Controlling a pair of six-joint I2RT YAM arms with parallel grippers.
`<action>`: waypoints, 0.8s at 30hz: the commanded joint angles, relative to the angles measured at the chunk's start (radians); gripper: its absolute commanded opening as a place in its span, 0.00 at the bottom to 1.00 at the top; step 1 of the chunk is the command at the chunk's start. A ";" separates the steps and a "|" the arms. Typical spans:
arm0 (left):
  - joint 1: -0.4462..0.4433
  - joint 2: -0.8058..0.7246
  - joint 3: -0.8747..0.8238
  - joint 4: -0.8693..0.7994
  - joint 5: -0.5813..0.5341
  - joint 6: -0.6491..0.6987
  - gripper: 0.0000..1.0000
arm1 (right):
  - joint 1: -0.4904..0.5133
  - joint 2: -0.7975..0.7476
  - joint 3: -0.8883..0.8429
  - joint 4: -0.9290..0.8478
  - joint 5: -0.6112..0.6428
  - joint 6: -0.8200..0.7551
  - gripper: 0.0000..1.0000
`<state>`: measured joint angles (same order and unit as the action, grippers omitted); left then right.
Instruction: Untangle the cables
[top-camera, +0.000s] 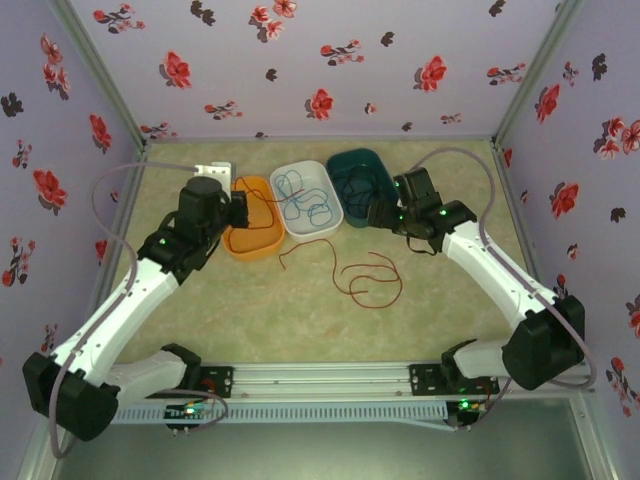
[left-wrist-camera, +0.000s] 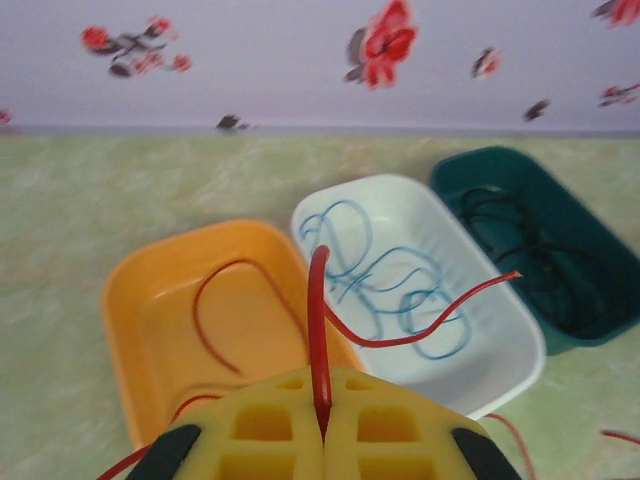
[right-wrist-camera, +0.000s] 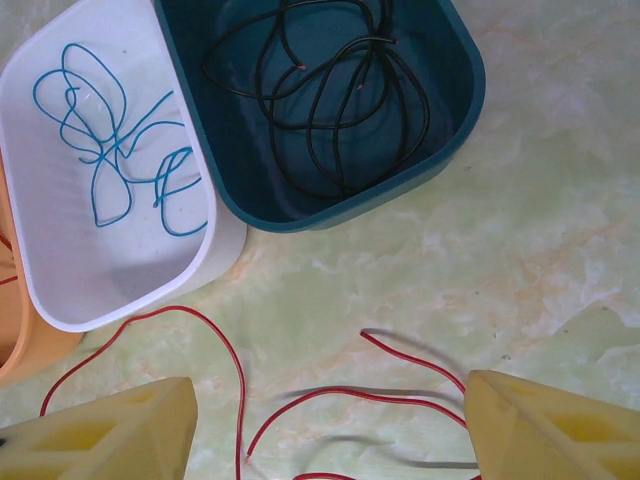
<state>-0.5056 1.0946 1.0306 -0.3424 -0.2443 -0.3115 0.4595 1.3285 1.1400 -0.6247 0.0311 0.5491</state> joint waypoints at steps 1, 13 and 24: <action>0.016 0.048 0.056 -0.084 -0.121 -0.034 0.00 | -0.005 -0.018 0.013 0.000 0.014 -0.020 0.75; 0.021 0.296 0.207 -0.243 -0.415 -0.037 0.00 | -0.005 -0.017 -0.005 0.045 -0.014 -0.029 0.81; -0.010 0.485 0.295 -0.273 -0.435 0.025 0.00 | -0.007 -0.020 -0.024 0.049 -0.013 -0.026 0.81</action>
<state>-0.4995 1.5524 1.2720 -0.5995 -0.6659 -0.3252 0.4580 1.3258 1.1278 -0.5964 0.0193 0.5312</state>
